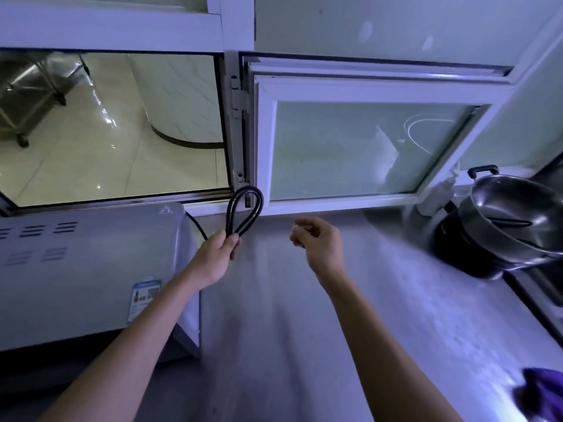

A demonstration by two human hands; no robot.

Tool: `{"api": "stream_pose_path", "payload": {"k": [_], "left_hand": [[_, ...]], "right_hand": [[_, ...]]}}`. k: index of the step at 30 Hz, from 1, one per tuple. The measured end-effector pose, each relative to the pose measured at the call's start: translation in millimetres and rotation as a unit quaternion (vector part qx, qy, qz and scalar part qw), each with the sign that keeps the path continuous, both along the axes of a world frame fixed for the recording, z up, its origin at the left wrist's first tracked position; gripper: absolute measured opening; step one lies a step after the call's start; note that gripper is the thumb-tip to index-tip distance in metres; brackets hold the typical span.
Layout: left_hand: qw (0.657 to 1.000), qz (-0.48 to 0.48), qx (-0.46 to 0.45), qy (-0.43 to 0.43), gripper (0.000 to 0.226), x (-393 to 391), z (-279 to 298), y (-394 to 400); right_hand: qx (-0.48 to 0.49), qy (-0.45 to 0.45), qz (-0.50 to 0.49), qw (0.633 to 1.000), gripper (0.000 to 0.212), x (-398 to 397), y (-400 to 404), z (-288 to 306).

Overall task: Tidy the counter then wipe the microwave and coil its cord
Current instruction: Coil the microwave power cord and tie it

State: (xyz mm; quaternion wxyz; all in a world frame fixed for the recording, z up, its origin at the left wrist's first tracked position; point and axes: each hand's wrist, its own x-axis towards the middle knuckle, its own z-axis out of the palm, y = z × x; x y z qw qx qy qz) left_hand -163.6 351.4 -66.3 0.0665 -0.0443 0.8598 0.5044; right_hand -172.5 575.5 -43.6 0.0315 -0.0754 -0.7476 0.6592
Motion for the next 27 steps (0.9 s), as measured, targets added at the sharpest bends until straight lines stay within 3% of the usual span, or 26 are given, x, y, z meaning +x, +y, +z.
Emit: {"api": "stream_pose_path", "payload": {"k": [8, 19, 27], "left_hand": [[0.999, -0.004, -0.018, -0.03, 0.035, 2, -10, -1], [0.999, -0.02, -0.022, -0.038, 0.034, -7, -23, 1], [0.999, -0.017, -0.016, -0.04, 0.031, -9, -26, 2]], "right_hand": [[0.004, -0.031, -0.014, 0.999, 0.008, -1, -6, -17], [-0.176, -0.123, 0.007, 0.977, 0.008, -2, -20, -46], [-0.223, -0.173, 0.01, 0.959, 0.014, 5, -25, -53]]}}
